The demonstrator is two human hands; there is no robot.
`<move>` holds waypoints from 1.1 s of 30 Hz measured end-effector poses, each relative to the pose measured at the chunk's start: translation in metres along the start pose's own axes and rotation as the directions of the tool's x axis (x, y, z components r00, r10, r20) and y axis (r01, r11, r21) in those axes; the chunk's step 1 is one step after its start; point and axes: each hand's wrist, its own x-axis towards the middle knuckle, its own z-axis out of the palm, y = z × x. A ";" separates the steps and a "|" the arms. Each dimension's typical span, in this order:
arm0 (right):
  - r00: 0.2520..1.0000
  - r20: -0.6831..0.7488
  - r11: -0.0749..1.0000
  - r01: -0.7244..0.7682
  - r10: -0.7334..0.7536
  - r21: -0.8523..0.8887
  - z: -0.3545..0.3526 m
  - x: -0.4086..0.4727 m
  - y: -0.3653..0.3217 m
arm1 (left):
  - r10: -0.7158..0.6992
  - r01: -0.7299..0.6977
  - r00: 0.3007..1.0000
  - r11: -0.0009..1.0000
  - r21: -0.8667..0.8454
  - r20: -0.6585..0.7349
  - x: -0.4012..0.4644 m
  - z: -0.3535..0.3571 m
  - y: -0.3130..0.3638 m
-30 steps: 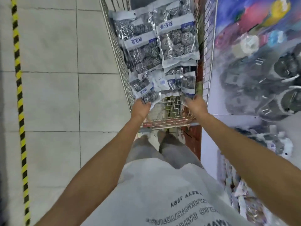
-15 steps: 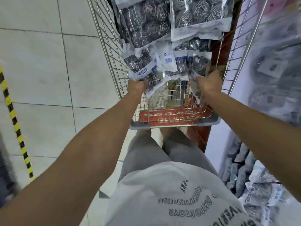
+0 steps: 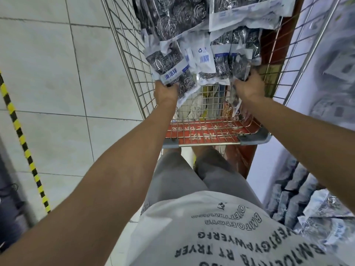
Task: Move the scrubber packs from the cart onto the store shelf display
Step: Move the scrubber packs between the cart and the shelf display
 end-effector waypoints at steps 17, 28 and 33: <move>0.979 0.076 0.855 0.125 -0.188 0.503 -0.059 -0.092 0.014 | 0.017 0.170 0.907 0.899 -0.404 0.420 -0.076 -0.062 0.032; 0.985 0.062 0.623 0.053 -0.161 0.780 -0.120 -0.211 0.013 | 0.234 -0.052 0.814 0.941 -0.334 0.531 -0.187 -0.142 0.045; 0.990 -0.016 0.518 0.087 -0.141 0.851 -0.120 -0.271 0.032 | 0.360 -0.308 0.725 0.932 -0.191 0.588 -0.200 -0.156 0.044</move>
